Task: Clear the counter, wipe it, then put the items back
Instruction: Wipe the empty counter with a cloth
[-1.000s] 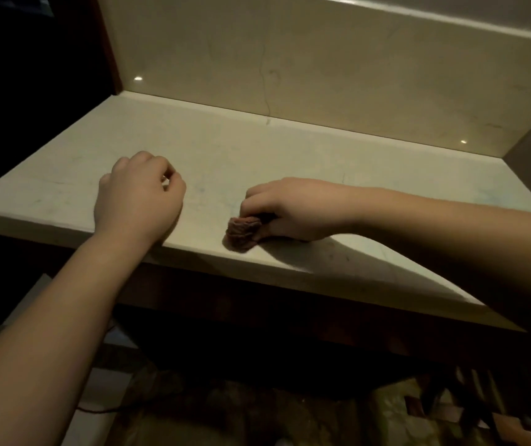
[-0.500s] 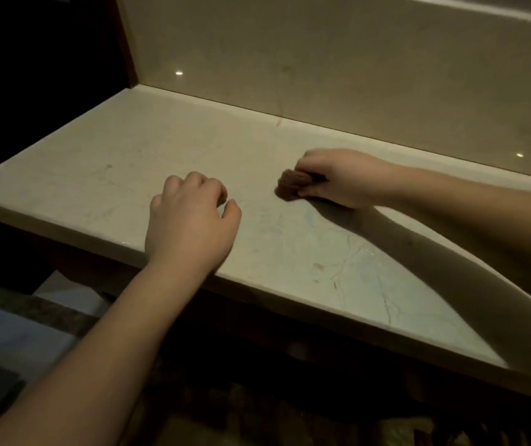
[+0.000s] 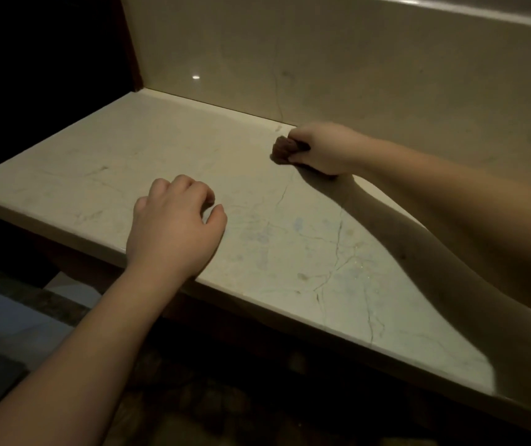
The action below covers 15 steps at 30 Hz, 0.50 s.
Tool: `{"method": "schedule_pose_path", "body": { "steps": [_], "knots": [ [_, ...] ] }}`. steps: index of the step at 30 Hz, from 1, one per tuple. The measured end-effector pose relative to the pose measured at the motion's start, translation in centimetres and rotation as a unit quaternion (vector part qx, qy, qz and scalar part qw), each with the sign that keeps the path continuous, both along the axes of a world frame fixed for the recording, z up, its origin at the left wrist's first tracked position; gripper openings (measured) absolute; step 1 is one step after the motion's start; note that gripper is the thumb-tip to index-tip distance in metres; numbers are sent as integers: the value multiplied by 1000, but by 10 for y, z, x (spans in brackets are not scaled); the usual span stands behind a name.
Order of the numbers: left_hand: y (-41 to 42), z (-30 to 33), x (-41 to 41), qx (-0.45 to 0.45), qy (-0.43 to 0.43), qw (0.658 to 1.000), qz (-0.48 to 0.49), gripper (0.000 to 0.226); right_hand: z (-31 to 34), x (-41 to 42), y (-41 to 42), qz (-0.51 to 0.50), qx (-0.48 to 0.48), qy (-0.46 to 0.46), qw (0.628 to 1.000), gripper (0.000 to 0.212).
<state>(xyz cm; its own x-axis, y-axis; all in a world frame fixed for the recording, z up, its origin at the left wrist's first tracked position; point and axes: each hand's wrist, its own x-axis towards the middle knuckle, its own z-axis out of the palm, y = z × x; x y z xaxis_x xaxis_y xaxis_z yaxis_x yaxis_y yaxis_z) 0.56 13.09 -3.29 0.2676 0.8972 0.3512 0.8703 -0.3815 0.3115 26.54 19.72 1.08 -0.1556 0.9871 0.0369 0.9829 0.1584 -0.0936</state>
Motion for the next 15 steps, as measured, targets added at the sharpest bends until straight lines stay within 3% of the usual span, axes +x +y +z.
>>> {"method": "schedule_pose_path", "body": {
  "steps": [7,15],
  "knots": [
    [2,-1,0,5,-1,1000,2,23,-1,28,-84,40,-37,22,998,16],
    [1,-3,0,5,-7,1000,2,22,-4,17,30,-74,46,-60,994,23]
  ]
}}
